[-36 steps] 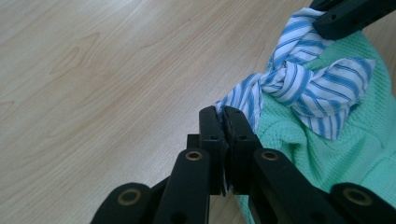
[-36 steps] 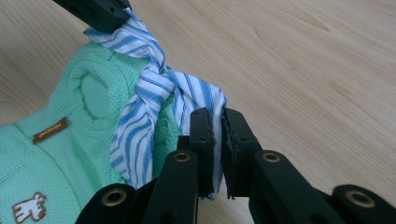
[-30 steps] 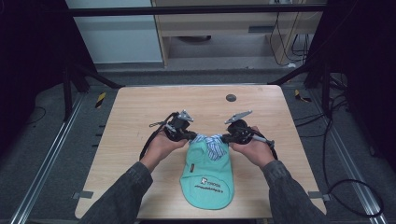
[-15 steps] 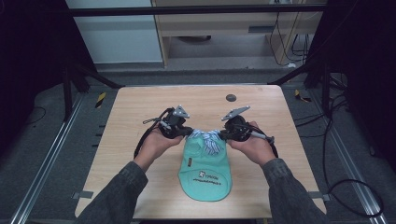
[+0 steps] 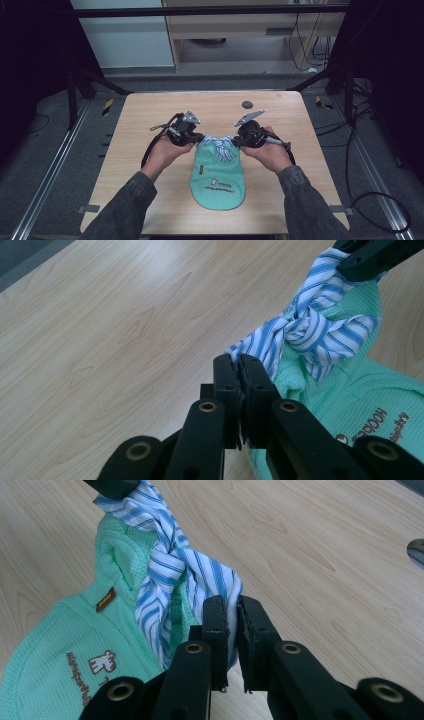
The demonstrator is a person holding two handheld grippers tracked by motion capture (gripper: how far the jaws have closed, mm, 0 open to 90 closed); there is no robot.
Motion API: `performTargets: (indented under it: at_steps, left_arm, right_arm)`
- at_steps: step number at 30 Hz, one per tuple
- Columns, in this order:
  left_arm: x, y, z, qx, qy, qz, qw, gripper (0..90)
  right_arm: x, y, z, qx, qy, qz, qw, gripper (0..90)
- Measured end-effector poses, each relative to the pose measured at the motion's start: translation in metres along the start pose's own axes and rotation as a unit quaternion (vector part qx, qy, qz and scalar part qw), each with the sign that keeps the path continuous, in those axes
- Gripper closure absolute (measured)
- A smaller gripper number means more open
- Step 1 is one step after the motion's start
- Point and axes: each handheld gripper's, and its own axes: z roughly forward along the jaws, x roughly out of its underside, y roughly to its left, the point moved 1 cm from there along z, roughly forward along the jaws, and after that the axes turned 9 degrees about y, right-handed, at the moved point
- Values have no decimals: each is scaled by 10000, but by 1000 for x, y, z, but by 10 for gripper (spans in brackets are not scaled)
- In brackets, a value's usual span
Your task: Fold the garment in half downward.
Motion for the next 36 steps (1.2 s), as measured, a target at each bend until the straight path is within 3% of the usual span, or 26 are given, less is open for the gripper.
performTargets:
  at_steps: [14,20,36]
  left_arm:
    - [-2,1,1,-30,49,84,9999,876]
    - [-7,2,-5,-59,-56,62,9999,876]
    - [-18,24,-2,42,-41,97,9999,875]
  right_arm:
    - [-4,-1,2,31,192,-189,9996,834]
    - [-8,-1,-2,104,193,-260,9994,838]
    - [-23,-20,2,53,83,-319,9994,838]
